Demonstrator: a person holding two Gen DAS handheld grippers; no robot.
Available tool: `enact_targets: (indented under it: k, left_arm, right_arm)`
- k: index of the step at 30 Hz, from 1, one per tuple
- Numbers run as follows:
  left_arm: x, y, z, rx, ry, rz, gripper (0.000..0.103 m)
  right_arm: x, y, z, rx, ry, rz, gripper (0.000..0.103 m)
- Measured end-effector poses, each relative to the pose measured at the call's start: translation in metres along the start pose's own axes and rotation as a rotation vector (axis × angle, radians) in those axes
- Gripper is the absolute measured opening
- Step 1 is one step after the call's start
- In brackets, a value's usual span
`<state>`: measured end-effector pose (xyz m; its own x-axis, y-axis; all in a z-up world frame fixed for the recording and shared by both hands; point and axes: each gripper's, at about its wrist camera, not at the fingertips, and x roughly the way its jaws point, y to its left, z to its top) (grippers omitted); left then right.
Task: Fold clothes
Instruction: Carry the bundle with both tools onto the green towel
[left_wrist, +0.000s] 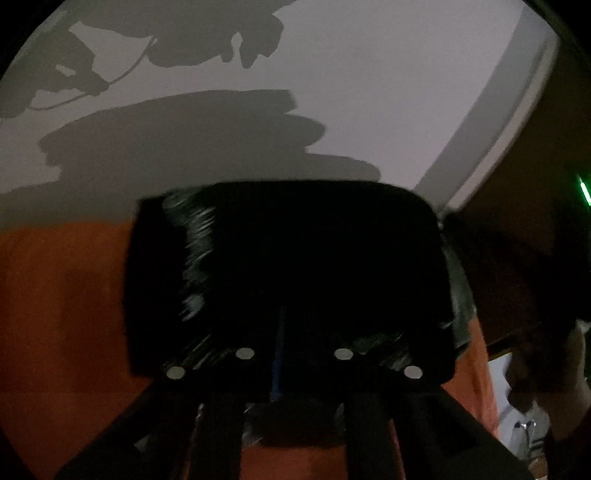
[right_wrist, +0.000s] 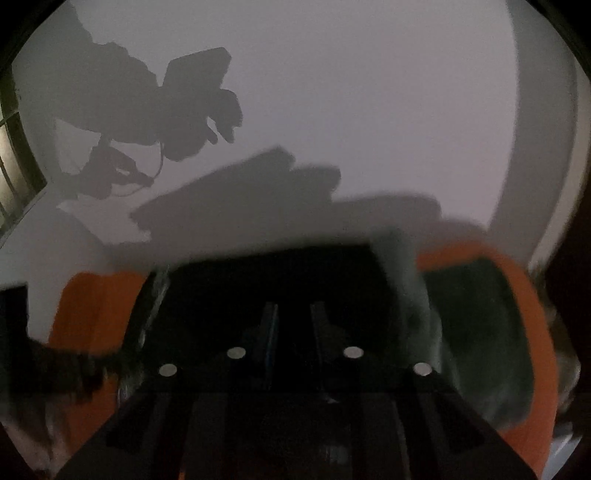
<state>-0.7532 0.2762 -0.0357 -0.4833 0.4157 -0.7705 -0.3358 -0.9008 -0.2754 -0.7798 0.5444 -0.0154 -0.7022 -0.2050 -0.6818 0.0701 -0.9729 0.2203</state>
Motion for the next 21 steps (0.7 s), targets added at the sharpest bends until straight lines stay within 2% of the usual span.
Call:
enact_targets:
  k: [2, 4, 6, 7, 8, 10, 12, 16, 19, 21]
  left_arm:
    - [0.026, 0.001, 0.002, -0.028, 0.052, 0.019, 0.017]
    - [0.052, 0.011, -0.007, -0.105, 0.123, 0.034, 0.017]
    - [0.054, 0.018, -0.015, -0.145, 0.109, 0.025, 0.014]
    - [0.052, 0.018, -0.017, -0.145, 0.099, 0.021, 0.013]
    - [0.049, 0.018, -0.018, -0.138, 0.092, 0.019, 0.013]
    - [0.044, 0.014, -0.022, -0.106, 0.081, 0.034, 0.013]
    - [0.031, 0.012, -0.028, -0.081, 0.069, 0.025, 0.014]
    - [0.006, 0.005, -0.039, -0.034, 0.054, 0.008, 0.017]
    - [0.012, 0.001, -0.045, 0.012, 0.110, 0.046, 0.017]
    - [0.019, 0.008, -0.047, 0.015, 0.156, 0.067, 0.017]
  right_arm:
    - [0.031, -0.001, 0.017, -0.011, 0.060, -0.020, 0.024]
    - [0.075, -0.013, 0.019, 0.036, 0.184, -0.017, 0.023]
    - [0.103, -0.029, 0.011, 0.073, 0.266, -0.021, 0.007]
    - [0.109, -0.039, 0.008, 0.094, 0.274, -0.028, 0.000]
    - [0.112, -0.045, 0.008, 0.124, 0.262, -0.017, 0.000]
    - [0.111, -0.057, 0.007, 0.206, 0.240, 0.022, 0.000]
    - [0.099, -0.049, 0.008, 0.222, 0.221, 0.015, 0.000]
    - [0.032, 0.004, -0.004, 0.070, 0.114, -0.048, 0.003]
    - [0.006, 0.044, -0.039, -0.004, 0.127, -0.093, 0.003]
    - [0.022, 0.049, -0.060, -0.013, 0.198, -0.129, 0.003]
